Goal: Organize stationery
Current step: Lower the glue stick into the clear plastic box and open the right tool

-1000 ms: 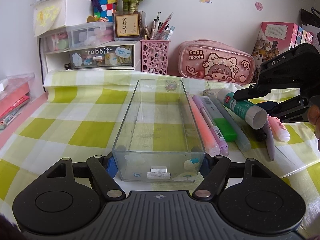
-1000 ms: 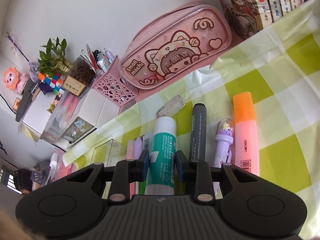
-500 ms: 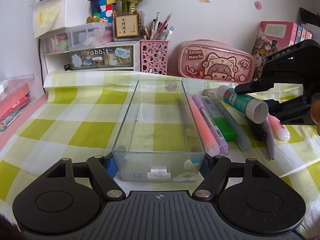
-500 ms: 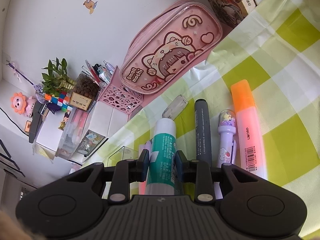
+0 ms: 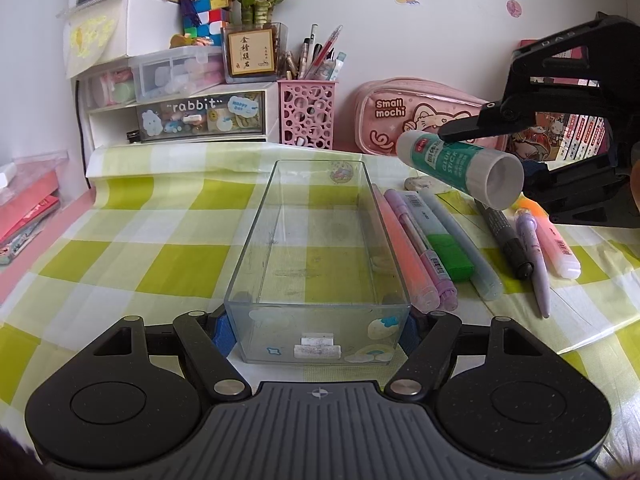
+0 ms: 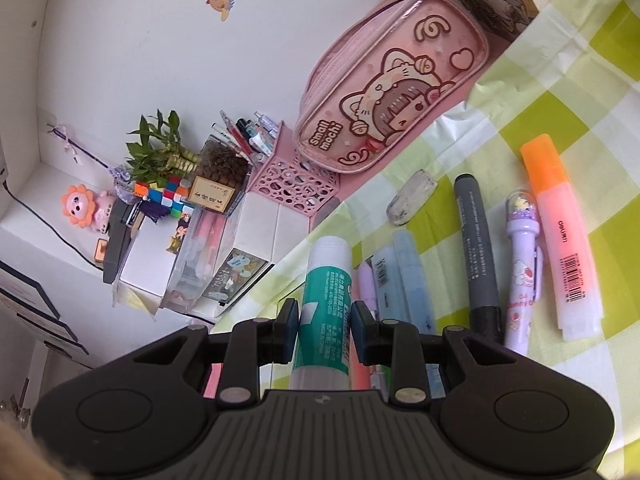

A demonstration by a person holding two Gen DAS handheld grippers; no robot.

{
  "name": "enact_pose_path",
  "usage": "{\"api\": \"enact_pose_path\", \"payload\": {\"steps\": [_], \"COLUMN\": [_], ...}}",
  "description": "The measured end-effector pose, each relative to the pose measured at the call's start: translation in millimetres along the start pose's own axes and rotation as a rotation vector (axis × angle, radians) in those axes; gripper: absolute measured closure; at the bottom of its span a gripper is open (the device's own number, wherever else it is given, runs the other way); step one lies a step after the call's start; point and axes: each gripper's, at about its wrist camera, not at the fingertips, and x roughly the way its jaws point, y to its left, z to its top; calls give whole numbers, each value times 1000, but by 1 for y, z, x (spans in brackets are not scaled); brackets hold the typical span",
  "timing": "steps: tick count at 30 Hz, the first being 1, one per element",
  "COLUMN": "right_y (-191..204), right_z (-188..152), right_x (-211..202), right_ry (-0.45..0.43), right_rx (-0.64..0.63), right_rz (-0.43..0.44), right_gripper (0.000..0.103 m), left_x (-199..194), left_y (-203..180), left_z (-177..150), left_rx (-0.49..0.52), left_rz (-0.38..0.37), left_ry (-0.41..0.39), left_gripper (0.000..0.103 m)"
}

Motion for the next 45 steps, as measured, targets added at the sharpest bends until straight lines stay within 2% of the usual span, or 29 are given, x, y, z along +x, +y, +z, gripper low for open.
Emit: {"api": "enact_pose_path", "payload": {"steps": [11,23,25,27,31,34,40,45], "right_y": [50,72,73,75,86,84,89,94], "right_z": [-16,-27,-31,-34,-42,-41,-48,-58], "right_x": [36,83,88,92,97,100,102,97], "right_ry": [100,201,215,251,271,306,321,388], "right_rx": [-148,-302,-318,-322,-412,-433,-529,-579], "right_rz": [-27,-206,-206,-184,-218,-236,-237,-221], "right_gripper": [87,87,88,97,97,96,93,93], "left_x": [1,3,3,3,3,3,5,4], "left_y": [0,-1,-1,0,0,0,0,0], "left_z": [1,1,1,1,1,1,2,2], "left_rx": [5,7,11,12,15,16,15,8], "left_rz": [-7,-7,-10,-16,-17,-16,-15,-12], "left_ry": [1,1,1,2,2,1,2,-2], "left_gripper": [30,30,30,30,30,30,29,29]}}
